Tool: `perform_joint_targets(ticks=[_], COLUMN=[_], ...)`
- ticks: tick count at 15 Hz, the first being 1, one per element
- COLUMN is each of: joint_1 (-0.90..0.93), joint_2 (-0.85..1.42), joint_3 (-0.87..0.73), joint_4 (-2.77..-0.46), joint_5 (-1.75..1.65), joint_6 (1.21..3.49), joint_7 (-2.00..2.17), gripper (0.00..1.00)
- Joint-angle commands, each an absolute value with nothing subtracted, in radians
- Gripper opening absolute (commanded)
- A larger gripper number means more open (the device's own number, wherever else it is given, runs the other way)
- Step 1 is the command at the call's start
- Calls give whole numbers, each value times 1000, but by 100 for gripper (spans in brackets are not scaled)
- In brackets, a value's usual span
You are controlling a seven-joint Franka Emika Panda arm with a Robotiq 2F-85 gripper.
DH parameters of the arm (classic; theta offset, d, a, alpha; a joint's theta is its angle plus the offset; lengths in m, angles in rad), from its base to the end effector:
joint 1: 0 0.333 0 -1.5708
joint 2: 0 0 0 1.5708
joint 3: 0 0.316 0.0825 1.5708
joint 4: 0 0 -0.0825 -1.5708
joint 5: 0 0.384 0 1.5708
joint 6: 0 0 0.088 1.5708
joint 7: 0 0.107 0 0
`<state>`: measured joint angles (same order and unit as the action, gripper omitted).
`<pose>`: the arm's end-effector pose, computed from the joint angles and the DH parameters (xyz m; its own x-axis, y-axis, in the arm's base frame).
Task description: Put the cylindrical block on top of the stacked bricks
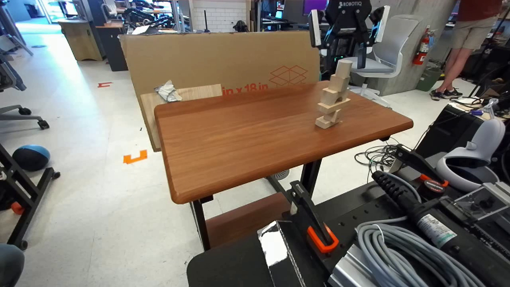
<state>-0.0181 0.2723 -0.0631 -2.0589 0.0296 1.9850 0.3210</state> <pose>0.5444 -0.0421 0.2801 0.8573 -0.4010 -0.3228 -0.3895 -0.9153 0.1026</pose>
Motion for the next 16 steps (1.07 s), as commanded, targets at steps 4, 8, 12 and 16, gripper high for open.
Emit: perform_joint_targets(ticks=[4, 8, 12, 16], joint_1=[12, 45, 47, 51], joint_2=[134, 106, 133, 148], joint_3=[-46, -19, -5, -2], joint_4=[-2106, -2108, -2076, -2073], joint_5=[-31, -189, -164, -164], joint_6=[1979, 2060, 2064, 2075], joint_7=[290, 290, 300, 305], gripper=[100, 100, 100, 100])
